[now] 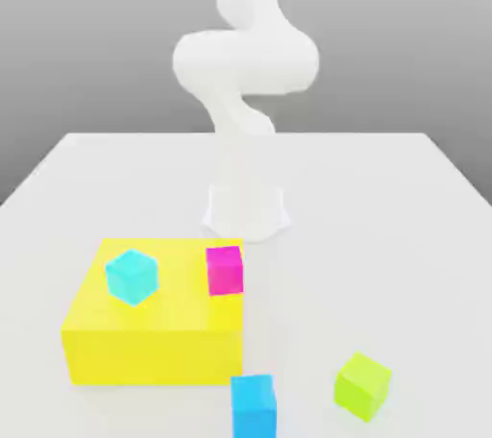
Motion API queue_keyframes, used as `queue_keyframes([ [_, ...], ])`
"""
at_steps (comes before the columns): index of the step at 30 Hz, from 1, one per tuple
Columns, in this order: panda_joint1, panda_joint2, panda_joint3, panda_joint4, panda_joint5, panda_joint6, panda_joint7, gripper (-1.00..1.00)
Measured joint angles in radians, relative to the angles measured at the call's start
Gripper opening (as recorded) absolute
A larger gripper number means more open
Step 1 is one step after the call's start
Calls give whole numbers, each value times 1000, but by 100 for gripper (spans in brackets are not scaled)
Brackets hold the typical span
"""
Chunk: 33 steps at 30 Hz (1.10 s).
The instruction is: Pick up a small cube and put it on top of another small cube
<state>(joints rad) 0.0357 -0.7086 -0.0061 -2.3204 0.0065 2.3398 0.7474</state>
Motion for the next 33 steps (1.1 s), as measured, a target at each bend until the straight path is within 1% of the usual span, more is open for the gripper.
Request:
queue_keyframes([
  [10,127,369,-5,-82,31,160,-216,0],
  [17,188,623,23,-139,40,270,-356,0],
  [21,225,767,38,-171,20,334,-419,0],
  [25,243,912,47,-199,-23,401,-458,0],
  [30,258,1093,34,-173,-47,538,-452,0],
  [31,259,1112,32,-170,-49,554,-451,-100],
  [33,259,1112,32,-170,-49,554,-451,-100],
])
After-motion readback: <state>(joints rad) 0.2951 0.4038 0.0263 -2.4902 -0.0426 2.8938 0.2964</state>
